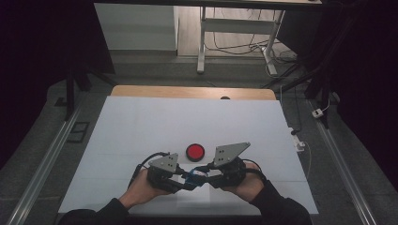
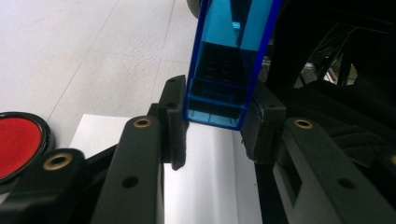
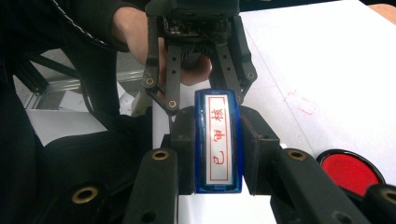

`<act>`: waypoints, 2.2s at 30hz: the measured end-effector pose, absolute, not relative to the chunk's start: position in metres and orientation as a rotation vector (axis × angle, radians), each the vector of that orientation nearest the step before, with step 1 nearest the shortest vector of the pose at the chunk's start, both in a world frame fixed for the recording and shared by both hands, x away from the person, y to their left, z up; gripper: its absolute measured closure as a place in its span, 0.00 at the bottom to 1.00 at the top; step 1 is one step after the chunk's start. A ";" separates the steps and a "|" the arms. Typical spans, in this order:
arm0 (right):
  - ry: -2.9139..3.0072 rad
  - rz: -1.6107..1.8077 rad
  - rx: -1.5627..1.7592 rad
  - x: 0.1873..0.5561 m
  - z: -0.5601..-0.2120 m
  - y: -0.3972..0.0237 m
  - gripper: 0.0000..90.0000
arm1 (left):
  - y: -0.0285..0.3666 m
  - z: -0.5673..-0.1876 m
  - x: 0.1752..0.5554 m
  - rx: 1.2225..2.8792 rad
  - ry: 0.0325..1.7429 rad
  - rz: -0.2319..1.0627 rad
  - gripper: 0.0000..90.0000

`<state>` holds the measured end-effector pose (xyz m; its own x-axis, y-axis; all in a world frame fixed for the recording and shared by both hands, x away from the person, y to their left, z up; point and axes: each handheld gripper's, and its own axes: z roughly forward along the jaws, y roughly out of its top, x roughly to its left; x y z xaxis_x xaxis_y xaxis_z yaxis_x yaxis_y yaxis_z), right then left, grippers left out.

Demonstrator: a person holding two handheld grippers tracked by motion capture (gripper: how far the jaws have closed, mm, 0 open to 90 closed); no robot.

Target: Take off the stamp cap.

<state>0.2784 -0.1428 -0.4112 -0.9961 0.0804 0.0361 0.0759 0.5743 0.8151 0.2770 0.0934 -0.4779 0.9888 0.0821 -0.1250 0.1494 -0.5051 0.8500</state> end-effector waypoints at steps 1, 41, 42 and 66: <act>2.783 1.444 0.135 0.278 -0.411 -0.143 0.78 | 0.094 -0.478 0.277 2.100 0.159 -0.087 0.72; 2.670 1.514 0.069 0.277 -0.408 -0.149 0.78 | 0.100 -0.474 0.285 2.079 0.254 -0.203 0.77; 2.674 1.523 0.074 0.278 -0.408 -0.149 0.78 | 0.100 -0.474 0.285 2.082 0.258 -0.196 0.77; 2.662 1.475 0.257 0.287 -0.410 -0.155 0.78 | 0.109 -0.472 0.274 2.242 0.403 0.004 0.76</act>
